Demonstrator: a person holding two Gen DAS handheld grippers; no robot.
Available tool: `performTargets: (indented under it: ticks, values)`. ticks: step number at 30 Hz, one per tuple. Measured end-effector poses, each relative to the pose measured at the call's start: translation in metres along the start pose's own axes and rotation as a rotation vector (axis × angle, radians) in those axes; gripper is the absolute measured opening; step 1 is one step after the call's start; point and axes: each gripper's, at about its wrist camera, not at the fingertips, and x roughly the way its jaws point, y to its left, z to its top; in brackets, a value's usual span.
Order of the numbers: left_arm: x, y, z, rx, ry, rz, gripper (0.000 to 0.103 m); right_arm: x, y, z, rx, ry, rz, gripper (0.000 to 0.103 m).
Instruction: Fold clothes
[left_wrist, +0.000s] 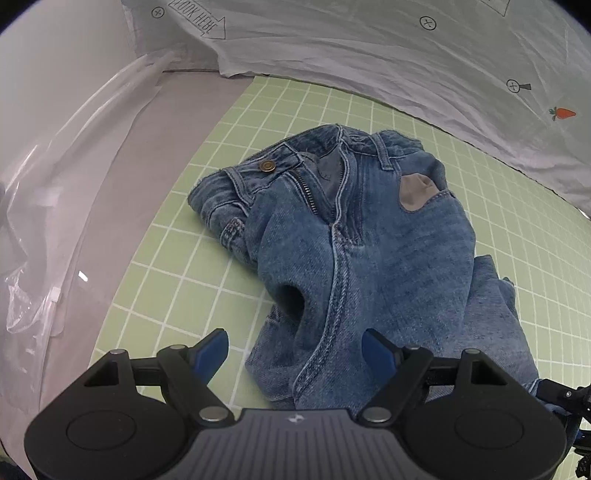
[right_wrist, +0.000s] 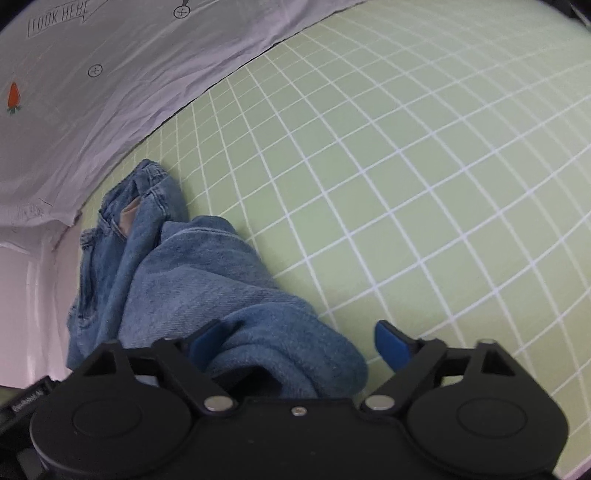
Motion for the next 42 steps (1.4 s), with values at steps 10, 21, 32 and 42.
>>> performTargets:
  ticks: [10, 21, 32, 42]
  values:
    - [-0.020, -0.007, -0.015, -0.028, -0.014, 0.059, 0.080, -0.003, -0.009, -0.001, 0.008, -0.043, 0.148, 0.022]
    - [-0.049, -0.025, -0.042, -0.155, -0.054, 0.107, 0.080, -0.101, -0.006, 0.032, -0.215, -0.369, 0.172, 0.015]
    - [-0.001, -0.073, -0.055, -0.274, -0.015, 0.072, 0.081, -0.158, -0.084, 0.124, -0.290, -0.562, -0.212, 0.046]
    - [0.042, -0.106, -0.048, -0.329, 0.010, 0.021, 0.085, -0.095, -0.182, 0.163, 0.048, -0.325, -0.192, 0.071]
